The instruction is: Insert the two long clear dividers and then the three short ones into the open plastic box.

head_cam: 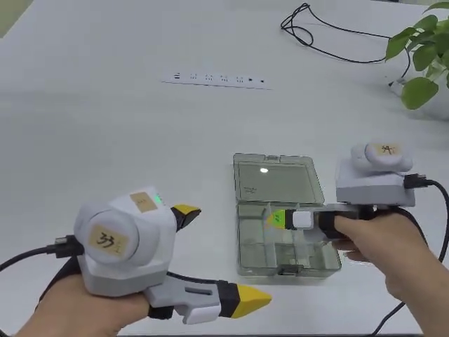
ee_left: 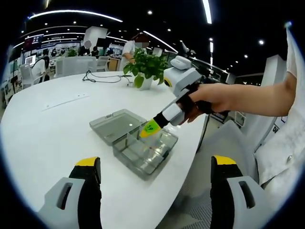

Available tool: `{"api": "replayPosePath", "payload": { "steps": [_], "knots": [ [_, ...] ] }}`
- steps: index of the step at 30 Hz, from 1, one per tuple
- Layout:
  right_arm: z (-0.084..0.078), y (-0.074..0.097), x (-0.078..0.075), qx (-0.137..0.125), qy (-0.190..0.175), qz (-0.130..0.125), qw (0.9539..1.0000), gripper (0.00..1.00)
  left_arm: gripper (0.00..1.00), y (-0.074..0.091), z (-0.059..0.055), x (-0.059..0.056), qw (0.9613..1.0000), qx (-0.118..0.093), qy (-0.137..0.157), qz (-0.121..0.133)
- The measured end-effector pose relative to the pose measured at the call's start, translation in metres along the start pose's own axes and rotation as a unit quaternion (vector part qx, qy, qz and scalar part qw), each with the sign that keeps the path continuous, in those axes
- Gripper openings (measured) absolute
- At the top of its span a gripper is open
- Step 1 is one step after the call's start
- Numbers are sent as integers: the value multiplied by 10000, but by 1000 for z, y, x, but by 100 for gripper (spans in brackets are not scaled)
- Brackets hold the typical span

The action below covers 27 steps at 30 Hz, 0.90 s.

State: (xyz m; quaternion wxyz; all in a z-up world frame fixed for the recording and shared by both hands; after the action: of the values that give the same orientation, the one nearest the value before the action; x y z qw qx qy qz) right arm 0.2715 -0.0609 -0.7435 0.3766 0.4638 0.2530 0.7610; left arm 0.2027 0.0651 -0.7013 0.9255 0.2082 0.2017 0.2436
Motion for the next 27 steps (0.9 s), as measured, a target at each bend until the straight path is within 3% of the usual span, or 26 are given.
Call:
{"api": "replayPosePath", "payload": {
  "steps": [6, 13, 23, 27],
  "knots": [
    [4, 15, 10, -165, 74, 284, 9994, 24, 98, 5, 3, -3, 9998, -39, 43, 177],
    [3, 39, 21, -259, 509, 578, 9967, 29, 98, 8, 8, -9, 9992, -123, 83, 372],
    [-3, 71, 11, -24, 1339, 784, 9879, 37, 98, 6, 8, -14, 9983, -275, 92, 514],
    [-7, 81, 3, 40, 1682, 816, 9824, 39, 97, 7, 9, -15, 9981, -315, 69, 533]
  ]
}}
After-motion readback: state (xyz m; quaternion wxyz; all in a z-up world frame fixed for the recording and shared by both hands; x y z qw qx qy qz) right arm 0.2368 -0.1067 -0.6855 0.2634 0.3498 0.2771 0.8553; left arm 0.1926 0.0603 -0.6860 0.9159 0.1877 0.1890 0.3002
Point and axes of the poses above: the centre of the closed fingertips' face, and the gripper's own axes: y roughly backward along the fingers, x roughly to its left, z roughly out of its top, the point moved 4 cm from there along y, roughly backward along the fingers, and after that the axes turned 2 degrees about x, right-handed, at the moved point
